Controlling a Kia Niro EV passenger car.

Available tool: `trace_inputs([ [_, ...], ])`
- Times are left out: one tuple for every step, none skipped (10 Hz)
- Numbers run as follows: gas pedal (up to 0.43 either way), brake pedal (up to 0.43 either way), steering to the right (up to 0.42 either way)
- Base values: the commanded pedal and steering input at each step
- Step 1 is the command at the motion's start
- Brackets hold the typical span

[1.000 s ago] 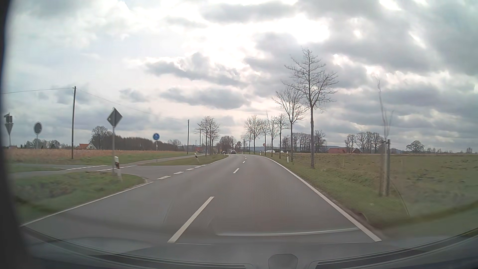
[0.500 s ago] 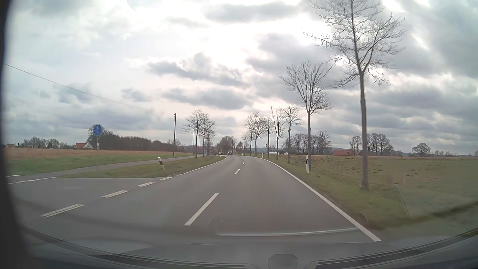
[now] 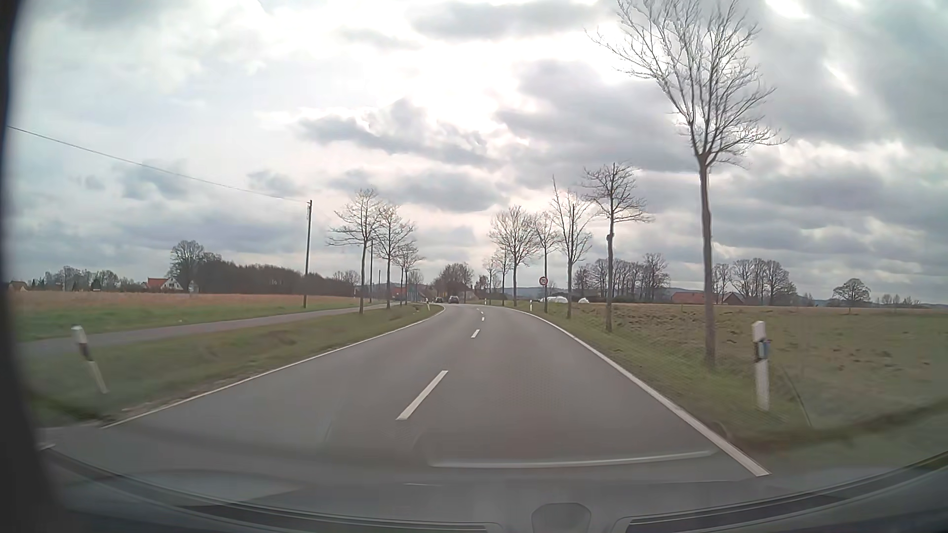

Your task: Follow the waypoints while adhering to traffic rules and regulations

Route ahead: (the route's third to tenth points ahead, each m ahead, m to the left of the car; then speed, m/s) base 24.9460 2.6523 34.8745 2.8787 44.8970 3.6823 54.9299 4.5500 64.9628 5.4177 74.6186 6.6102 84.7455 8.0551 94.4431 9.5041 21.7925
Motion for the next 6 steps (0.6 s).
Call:
trace_inputs([
  [0.189,0.0,-0.001],
  [0.189,0.0,0.0],
  [0.189,0.0,0.0],
  [0.189,0.0,0.0],
  [0.189,0.0,0.0],
  [0.197,0.0,0.0],
])
